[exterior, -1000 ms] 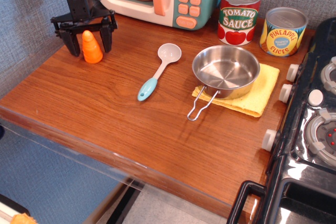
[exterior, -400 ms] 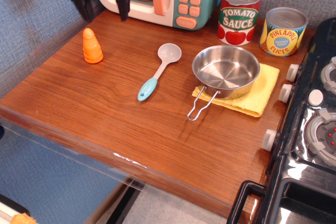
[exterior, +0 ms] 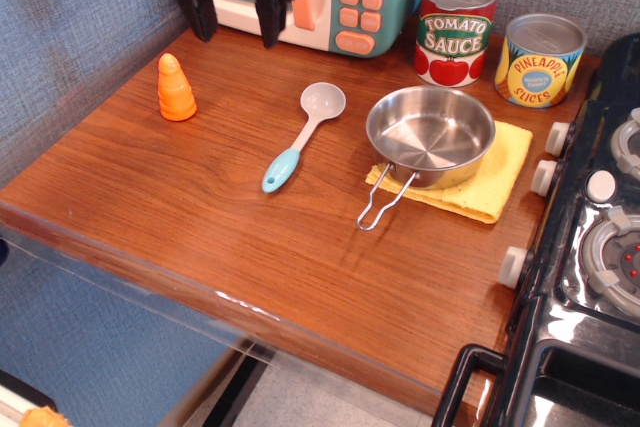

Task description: Put the orange object to the far left to the table

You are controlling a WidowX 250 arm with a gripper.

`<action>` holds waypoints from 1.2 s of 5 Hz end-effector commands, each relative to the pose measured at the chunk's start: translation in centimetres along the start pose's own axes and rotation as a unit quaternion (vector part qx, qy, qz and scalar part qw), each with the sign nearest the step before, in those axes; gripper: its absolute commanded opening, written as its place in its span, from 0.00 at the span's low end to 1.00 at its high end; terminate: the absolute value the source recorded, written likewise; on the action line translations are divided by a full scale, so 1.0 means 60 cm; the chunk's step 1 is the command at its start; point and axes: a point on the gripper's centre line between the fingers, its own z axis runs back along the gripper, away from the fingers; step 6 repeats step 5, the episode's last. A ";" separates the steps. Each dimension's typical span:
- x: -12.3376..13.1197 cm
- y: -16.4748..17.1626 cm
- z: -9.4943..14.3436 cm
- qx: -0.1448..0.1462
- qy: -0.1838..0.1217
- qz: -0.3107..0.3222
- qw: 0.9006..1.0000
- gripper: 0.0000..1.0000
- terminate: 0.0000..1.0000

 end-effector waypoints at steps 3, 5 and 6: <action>-0.030 0.001 0.041 0.021 -0.019 -0.077 0.997 1.00 0.00; -0.030 0.001 0.041 0.021 -0.019 -0.077 0.997 1.00 1.00; -0.030 0.001 0.041 0.021 -0.019 -0.077 0.997 1.00 1.00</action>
